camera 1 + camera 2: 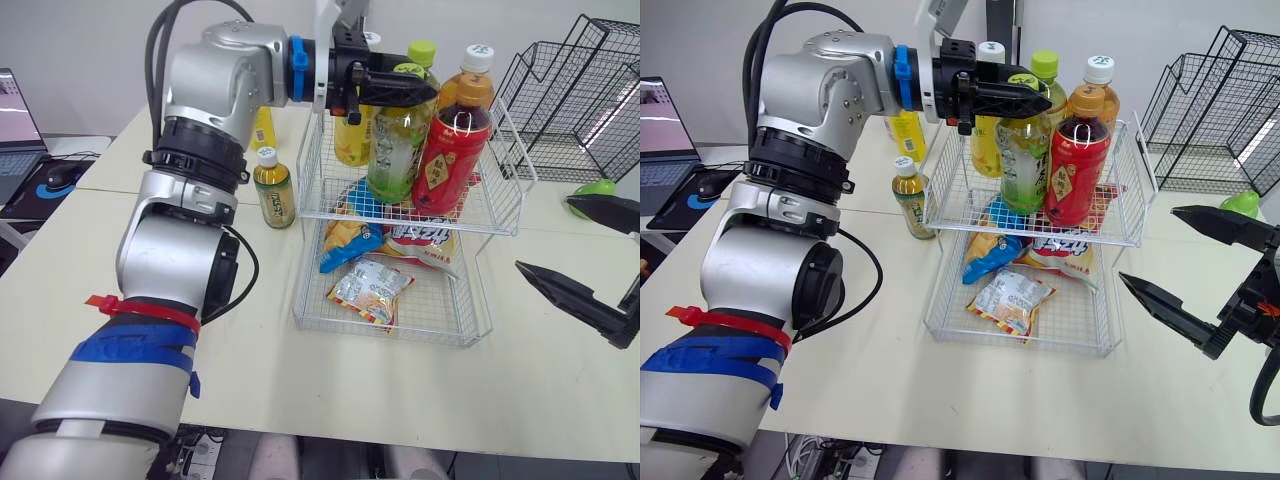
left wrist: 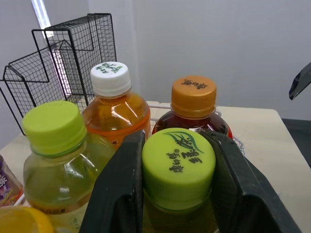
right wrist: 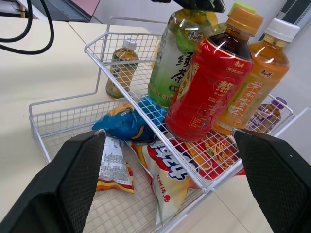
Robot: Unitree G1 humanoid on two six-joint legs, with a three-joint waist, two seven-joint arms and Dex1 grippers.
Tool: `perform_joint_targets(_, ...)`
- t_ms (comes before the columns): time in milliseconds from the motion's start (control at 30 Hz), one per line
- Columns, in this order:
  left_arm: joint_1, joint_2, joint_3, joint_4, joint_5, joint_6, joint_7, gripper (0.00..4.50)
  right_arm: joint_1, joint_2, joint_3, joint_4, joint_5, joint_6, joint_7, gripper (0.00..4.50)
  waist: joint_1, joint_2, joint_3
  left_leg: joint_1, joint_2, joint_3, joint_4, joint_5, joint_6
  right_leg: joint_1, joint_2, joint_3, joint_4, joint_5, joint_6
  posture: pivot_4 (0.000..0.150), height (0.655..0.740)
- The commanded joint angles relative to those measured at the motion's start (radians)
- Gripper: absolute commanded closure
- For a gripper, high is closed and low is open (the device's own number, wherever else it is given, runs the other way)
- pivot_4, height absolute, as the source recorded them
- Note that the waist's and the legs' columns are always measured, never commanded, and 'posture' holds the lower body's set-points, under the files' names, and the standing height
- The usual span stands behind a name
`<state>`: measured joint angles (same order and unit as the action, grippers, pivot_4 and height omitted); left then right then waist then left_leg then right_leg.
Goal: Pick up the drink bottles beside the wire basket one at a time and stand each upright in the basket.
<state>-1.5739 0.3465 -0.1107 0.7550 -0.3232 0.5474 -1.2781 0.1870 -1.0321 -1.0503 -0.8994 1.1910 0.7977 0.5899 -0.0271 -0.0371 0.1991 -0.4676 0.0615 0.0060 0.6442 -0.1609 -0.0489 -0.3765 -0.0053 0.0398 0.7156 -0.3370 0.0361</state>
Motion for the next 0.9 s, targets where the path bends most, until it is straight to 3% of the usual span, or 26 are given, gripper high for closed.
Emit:
perform_joint_targets(33,-0.019,-0.014,0.023,-0.019,0.004,-0.048,-0.002,3.15,-0.002,-0.016,-0.039,-0.005,0.01,-0.019,-0.015,0.0,0.0,0.0,0.0,0.0,0.0,0.0,0.0,0.0,0.0,0.0,0.0,0.0,0.0,0.0,0.0,0.15,0.6978)
perform_joint_targets(300,-0.019,-0.029,0.023,0.021,0.027,-0.099,-0.023,3.15,0.002,-0.021,-0.041,-0.004,0.008,-0.023,-0.016,0.0,0.0,0.0,0.0,0.0,-0.001,0.0,0.001,0.0,0.0,0.001,0.0,0.0,0.0,0.0,0.0,0.15,0.6978)
perform_joint_targets(633,-0.031,0.021,0.034,0.002,0.009,-0.093,-0.149,0.05,-0.009,-0.022,-0.034,0.007,-0.006,-0.033,-0.018,0.0,0.0,0.0,0.0,0.001,0.0,0.0,0.001,0.0,0.0,0.001,0.0,0.0,0.0,0.0,0.0,0.15,0.6978)
perform_joint_targets(900,-0.039,0.09,0.082,-0.03,-0.006,-0.069,-0.154,0.02,-0.046,-0.028,0.014,0.026,-0.022,-0.064,-0.029,0.0,-0.001,0.0,0.0,0.001,0.0,-0.001,0.001,0.0,0.0,0.001,0.0,0.0,0.0,0.0,0.0,0.15,0.6978)
